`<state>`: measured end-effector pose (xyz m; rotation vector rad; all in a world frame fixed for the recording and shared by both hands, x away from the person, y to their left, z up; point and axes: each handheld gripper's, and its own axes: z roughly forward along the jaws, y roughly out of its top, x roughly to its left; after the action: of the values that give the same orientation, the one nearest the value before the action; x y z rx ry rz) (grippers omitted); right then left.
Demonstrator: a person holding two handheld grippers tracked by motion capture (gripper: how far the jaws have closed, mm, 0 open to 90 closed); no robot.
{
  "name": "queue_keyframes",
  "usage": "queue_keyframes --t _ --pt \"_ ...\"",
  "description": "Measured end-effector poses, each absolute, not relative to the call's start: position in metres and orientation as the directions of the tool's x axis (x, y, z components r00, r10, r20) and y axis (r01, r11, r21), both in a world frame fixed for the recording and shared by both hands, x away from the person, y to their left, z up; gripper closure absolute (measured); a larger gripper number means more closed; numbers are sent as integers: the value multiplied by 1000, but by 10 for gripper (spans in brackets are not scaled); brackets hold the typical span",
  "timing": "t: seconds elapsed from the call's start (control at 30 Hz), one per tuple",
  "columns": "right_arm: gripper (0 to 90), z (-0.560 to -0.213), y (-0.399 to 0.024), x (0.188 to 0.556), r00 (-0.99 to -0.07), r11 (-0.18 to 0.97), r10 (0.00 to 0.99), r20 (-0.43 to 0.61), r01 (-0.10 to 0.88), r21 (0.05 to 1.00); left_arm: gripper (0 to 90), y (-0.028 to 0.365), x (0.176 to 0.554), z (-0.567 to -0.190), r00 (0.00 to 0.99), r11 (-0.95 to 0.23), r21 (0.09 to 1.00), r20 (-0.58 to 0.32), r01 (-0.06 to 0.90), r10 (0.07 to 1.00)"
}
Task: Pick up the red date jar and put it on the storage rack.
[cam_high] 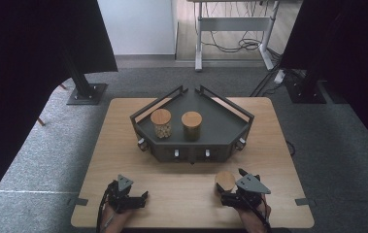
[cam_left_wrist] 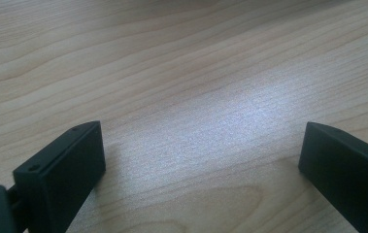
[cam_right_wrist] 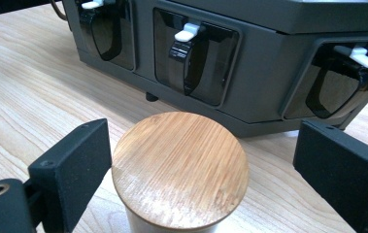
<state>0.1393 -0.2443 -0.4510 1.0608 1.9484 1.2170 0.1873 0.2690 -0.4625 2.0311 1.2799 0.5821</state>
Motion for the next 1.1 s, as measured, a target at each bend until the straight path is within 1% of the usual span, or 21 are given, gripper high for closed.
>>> queue_keyframes --t 0.87,1.1 --pt "79 -463 -238 148 -508 277 859 -63 357 892 26 269 187 -463 425 -306 729 23 612 905" --pt "136 -466 -239 153 -523 278 851 -45 375 884 26 269 187 -463 425 -306 729 23 612 905"
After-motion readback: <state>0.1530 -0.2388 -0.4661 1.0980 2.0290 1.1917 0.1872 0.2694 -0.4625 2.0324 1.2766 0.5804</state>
